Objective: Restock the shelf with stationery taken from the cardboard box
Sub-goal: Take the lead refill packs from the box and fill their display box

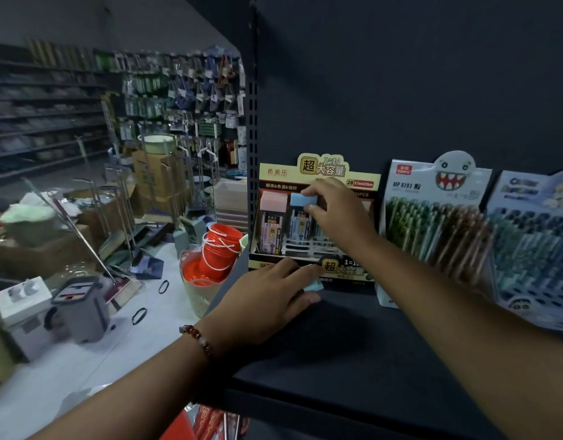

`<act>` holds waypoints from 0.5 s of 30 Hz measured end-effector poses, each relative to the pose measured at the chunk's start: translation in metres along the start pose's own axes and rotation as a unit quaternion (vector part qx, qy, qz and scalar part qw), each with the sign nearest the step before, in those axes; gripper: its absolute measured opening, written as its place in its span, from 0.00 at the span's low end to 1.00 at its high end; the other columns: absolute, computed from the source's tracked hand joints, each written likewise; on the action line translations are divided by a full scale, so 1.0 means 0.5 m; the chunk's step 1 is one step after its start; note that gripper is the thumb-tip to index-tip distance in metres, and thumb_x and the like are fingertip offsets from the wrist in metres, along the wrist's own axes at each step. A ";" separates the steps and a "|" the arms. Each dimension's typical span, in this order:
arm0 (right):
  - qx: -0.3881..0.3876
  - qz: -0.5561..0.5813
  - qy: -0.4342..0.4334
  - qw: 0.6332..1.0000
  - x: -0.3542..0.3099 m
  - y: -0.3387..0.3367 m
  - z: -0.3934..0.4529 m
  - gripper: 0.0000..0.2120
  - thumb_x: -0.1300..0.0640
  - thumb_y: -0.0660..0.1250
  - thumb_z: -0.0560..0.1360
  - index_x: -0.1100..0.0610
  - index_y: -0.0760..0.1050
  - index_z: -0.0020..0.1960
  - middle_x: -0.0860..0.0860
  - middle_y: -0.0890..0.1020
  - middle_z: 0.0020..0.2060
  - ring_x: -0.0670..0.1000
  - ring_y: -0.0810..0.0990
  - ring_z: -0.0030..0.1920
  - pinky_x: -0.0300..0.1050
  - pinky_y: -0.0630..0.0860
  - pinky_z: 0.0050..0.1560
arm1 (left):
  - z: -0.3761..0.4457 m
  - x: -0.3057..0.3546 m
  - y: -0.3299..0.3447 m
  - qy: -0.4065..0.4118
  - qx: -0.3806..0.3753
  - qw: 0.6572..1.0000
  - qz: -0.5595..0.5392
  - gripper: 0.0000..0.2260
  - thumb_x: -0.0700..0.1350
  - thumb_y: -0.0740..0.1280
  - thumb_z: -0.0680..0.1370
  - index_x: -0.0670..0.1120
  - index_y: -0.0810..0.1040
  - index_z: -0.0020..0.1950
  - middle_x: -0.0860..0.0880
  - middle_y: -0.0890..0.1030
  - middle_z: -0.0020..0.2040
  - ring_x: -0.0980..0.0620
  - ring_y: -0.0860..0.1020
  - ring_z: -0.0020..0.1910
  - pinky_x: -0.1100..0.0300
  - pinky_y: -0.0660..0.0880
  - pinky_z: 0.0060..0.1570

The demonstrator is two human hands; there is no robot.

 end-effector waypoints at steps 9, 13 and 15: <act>-0.069 -0.102 -0.012 0.992 0.001 -0.008 -0.021 0.24 0.57 0.64 0.79 0.50 0.67 0.74 0.46 0.73 0.66 0.49 0.72 0.64 0.43 0.73 0.56 | -0.001 -0.001 -0.002 0.018 0.029 0.999 -0.001 0.24 0.63 0.50 0.81 0.58 0.60 0.76 0.53 0.73 0.61 0.54 0.75 0.53 0.59 0.74 0.46; -0.053 0.070 0.039 0.995 -0.019 -0.051 -0.119 0.27 0.61 0.62 0.79 0.45 0.64 0.75 0.43 0.68 0.72 0.43 0.68 0.69 0.44 0.69 0.68 | -0.006 0.003 -0.010 0.025 0.053 0.998 -0.034 0.23 0.62 0.50 0.81 0.58 0.60 0.75 0.53 0.74 0.64 0.53 0.77 0.54 0.59 0.76 0.47; -0.056 0.183 0.088 0.978 -0.024 -0.060 -0.175 0.24 0.64 0.63 0.78 0.42 0.73 0.69 0.41 0.73 0.67 0.40 0.72 0.66 0.44 0.72 0.65 | -0.006 0.016 -0.024 0.019 0.078 0.994 -0.079 0.22 0.61 0.50 0.81 0.59 0.60 0.75 0.53 0.74 0.65 0.54 0.78 0.53 0.62 0.75 0.47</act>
Point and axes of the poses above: each hand's wrist, its own z-axis towards the middle knuckle, its own y-axis out of the palm, x = y × z, the point moved 4 cm from there along z, towards the middle knuckle
